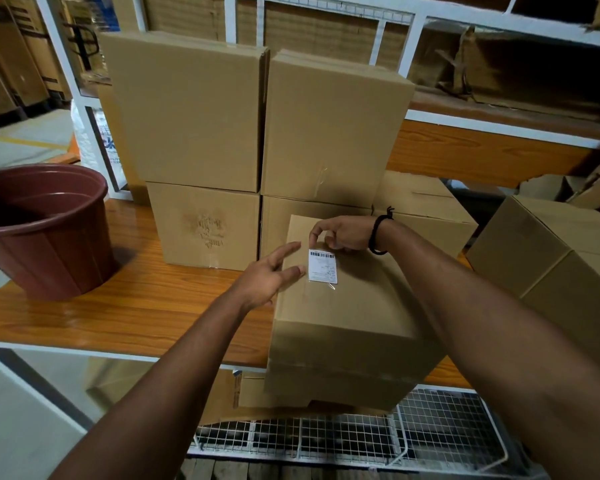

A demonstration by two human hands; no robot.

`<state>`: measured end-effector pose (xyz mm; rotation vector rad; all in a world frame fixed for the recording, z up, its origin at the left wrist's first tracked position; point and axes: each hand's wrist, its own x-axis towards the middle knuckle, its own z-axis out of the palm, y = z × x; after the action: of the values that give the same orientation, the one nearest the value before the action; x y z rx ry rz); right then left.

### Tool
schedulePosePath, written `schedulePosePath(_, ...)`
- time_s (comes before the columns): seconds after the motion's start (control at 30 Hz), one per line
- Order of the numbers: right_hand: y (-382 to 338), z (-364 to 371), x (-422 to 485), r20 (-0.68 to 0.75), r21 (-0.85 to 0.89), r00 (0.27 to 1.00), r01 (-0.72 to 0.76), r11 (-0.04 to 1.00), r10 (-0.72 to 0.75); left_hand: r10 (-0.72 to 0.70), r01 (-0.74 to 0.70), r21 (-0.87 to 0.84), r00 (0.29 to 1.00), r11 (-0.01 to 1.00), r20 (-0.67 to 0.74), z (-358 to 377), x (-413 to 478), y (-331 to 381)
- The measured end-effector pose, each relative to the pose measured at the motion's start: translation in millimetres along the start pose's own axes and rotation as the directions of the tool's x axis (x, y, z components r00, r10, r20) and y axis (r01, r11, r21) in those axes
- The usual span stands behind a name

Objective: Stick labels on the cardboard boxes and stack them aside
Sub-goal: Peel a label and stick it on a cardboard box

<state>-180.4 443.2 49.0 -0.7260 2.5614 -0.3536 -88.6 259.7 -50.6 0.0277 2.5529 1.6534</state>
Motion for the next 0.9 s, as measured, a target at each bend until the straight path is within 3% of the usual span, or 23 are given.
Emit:
schedulePosePath(0.23, -8, 2, 0, 0.015, -0.060, 1.000, 0.005, 0.998, -0.004, 0.005, -0.004, -0.021, 1.000, 1.000, 0.010, 0, -1, 1)
schedulePosePath(0.47, 26, 9, -13, -0.155, 0.299, 0.985, -0.024, 0.954, 0.074, 0.034, -0.033, -0.034, 0.999, 0.999, 0.018, -1, -2, -1)
schedulePosePath(0.57, 41, 14, -23, -0.175, 0.360, 0.971, -0.090, 0.929, 0.162, 0.033, -0.032, -0.056, 0.999, 0.998, 0.022, -1, -1, -3)
schedulePosePath(0.8, 23, 22, -31, -0.111, 0.538, 0.939, -0.219, 0.814, 0.326, 0.038, -0.037, -0.056, 0.999, 0.998, 0.002, 0, 2, -3)
schedulePosePath(0.9, 9, 23, -34, -0.041, 0.595, 0.947, -0.234, 0.769, 0.320, 0.028, -0.028, -0.054, 1.000, 0.998, 0.007, -1, 2, -2)
